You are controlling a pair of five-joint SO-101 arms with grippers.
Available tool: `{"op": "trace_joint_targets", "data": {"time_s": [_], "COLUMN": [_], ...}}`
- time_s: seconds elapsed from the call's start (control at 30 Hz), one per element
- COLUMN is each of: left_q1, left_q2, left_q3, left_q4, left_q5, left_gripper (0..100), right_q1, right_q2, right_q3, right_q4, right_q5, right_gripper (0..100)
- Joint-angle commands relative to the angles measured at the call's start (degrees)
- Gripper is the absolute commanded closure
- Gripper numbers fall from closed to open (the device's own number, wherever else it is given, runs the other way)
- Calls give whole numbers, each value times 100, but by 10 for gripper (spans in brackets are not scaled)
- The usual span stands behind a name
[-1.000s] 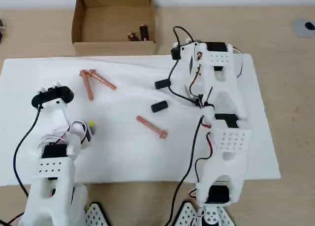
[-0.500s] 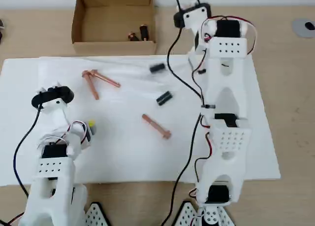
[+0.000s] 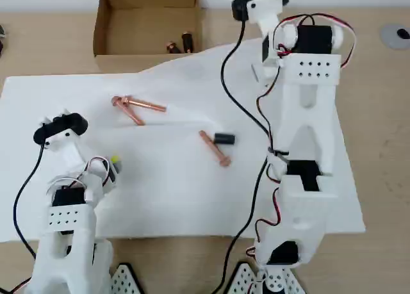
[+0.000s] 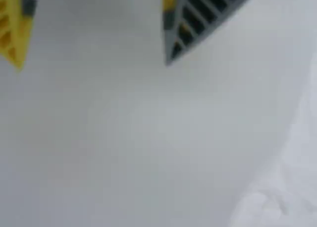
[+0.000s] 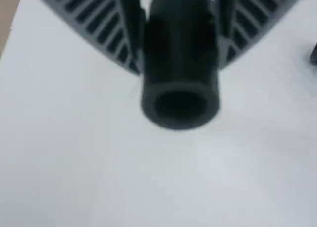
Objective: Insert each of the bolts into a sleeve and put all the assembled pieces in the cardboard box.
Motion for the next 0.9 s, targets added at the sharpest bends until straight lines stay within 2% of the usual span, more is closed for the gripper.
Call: {"op": "trace_joint_targets", "data": {"time_s": [0.0,0.23,0.37,0.6,0.87], "left_q1": [-70,-70,-62,-62,-62], "left_q2": [13,13,4,4,4], "left_q3": [-290,-281,-369,-387,-387], "left_q4": [-62,-44,229,273,281], "left_q5": [18,-79,-211,-211,-220], "left_gripper": [804,802,800,800,799], "right_q1": [57,48,48,-48,-48], "right_q2": [-453,-505,-488,-145,57], "right_q3": [409,822,1174,3090,3864], "right_q4": [70,70,62,-9,-738], "right_q5": [44,545,721,2022,2075], "right_gripper": [987,984,984,986,984]}}
